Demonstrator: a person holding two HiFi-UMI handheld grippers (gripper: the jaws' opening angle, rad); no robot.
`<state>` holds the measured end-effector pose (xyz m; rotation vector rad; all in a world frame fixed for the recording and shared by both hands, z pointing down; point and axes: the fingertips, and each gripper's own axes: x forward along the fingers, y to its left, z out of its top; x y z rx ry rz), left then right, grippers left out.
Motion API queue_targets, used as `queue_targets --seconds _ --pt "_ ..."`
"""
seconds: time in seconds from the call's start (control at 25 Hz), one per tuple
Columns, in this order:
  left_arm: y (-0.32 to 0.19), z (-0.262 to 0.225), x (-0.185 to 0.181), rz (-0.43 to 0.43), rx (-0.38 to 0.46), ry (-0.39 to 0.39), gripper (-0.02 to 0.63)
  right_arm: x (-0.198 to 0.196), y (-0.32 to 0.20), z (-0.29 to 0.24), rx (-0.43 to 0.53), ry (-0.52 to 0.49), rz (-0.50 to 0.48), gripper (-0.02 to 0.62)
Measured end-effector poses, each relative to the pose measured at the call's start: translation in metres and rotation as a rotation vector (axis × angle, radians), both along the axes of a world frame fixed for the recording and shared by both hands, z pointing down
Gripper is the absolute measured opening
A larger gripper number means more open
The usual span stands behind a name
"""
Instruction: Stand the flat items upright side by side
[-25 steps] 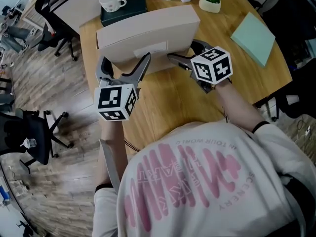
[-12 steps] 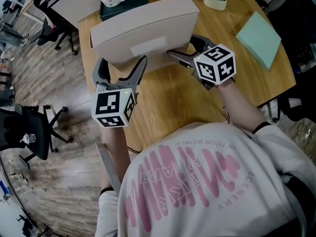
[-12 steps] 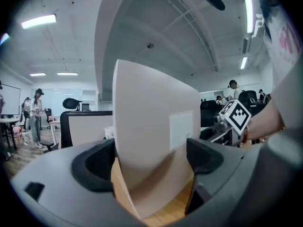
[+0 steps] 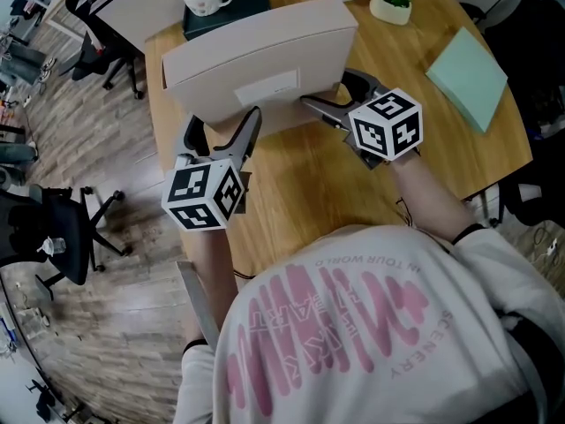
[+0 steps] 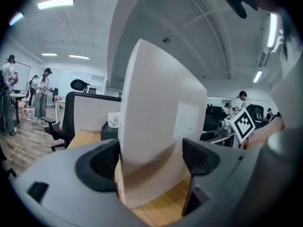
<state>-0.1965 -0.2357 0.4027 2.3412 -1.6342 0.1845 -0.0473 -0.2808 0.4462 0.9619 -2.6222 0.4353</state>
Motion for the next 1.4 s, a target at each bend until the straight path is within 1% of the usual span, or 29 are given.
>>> queue_targets --seconds 0.12,0.28,0.36,0.48,0.72,0.84,1.0,1.4 --pt "0.001 0.0041 -0.0008 -0.013 -0.022 0.028 0.401 0.0005 0.0012 0.0009 0.01 -0.011 0.003 0.38" --pt "-0.0001 0.0079 -0.0009 -0.017 -0.027 -0.027 0.39 0.0014 0.0005 0.0029 0.012 -0.005 0.007 0.38" --pt "0.0 0.0073 -0.0025 -0.027 -0.03 -0.008 0.373 0.0017 0.0013 0.0032 0.005 0.004 0.006 0.382" --pt "0.0011 0.0061 -0.0033 -0.034 -0.036 0.006 0.373 0.0007 0.002 0.002 -0.005 0.015 0.003 0.382" --pt "0.0034 0.0074 -0.0024 -0.049 -0.033 -0.028 0.371 -0.0011 0.0056 0.0031 0.005 0.042 0.012 0.385" --pt "0.0035 0.0074 -0.0004 -0.062 -0.037 -0.031 0.371 -0.0017 0.0058 0.0032 -0.002 0.032 0.025 0.385" --pt "0.0041 0.0081 0.0007 -0.079 -0.039 -0.033 0.373 -0.003 0.0055 0.0028 -0.013 0.024 0.046 0.4" --pt "0.0046 0.0069 -0.0002 -0.092 -0.022 -0.031 0.374 -0.0034 0.0047 0.0021 -0.001 0.019 0.047 0.408"
